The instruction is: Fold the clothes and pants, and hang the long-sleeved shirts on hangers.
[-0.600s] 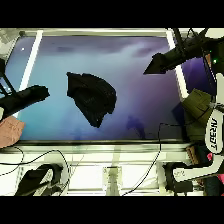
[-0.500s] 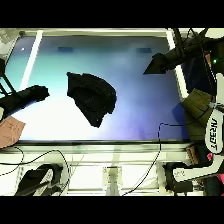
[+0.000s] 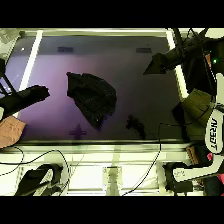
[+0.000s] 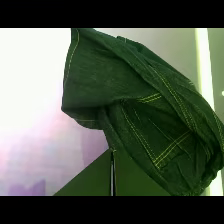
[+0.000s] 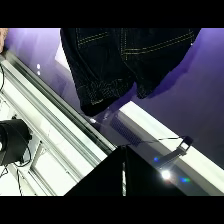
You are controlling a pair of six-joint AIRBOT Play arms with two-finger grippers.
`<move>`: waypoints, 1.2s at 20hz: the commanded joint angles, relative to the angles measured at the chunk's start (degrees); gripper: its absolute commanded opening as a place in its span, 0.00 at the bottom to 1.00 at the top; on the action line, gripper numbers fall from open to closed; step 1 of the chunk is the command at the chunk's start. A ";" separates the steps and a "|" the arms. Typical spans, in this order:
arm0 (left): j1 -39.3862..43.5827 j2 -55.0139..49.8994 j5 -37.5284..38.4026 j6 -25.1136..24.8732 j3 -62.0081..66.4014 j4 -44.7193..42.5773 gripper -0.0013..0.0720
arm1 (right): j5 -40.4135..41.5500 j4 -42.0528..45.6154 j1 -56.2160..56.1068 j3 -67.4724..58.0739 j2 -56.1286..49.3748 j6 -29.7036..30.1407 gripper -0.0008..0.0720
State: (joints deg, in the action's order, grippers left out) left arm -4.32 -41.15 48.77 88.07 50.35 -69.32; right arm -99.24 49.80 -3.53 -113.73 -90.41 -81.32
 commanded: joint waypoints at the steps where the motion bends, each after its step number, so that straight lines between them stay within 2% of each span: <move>1: 0.04 -0.76 0.37 0.00 -0.04 0.00 0.03 | 0.00 -0.02 -0.07 -0.02 0.02 0.00 0.06; 5: 0.04 -3.06 4.74 -0.04 -0.09 -0.02 0.03 | 0.72 -0.02 -0.07 -0.02 0.02 0.00 0.06; 7: 0.04 -4.33 6.29 -0.07 -0.22 -0.28 0.03 | 3.67 -0.17 -0.07 -0.07 0.00 -0.20 0.06; 14: -0.02 -10.80 5.90 -2.01 -0.20 -2.64 0.03 | 11.67 -3.17 -0.07 -0.79 0.00 -0.94 0.06; 16: 0.00 -11.72 5.77 -2.01 -0.20 -2.62 0.03 | 11.87 -5.90 -0.04 -0.79 0.00 -0.96 0.06; 21: -0.07 -11.89 3.13 -2.19 -0.31 -2.73 0.03 | 11.69 -5.40 -0.07 -0.02 -0.59 -1.49 0.05; 24: -0.09 -12.33 -0.02 -3.04 -2.34 -4.59 0.03 | 8.96 -12.00 -0.04 4.31 -2.38 0.22 0.05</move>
State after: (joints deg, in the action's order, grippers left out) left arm -4.34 -53.01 51.44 85.49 49.30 -72.44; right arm -88.51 42.83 -3.55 -112.22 -91.64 -82.48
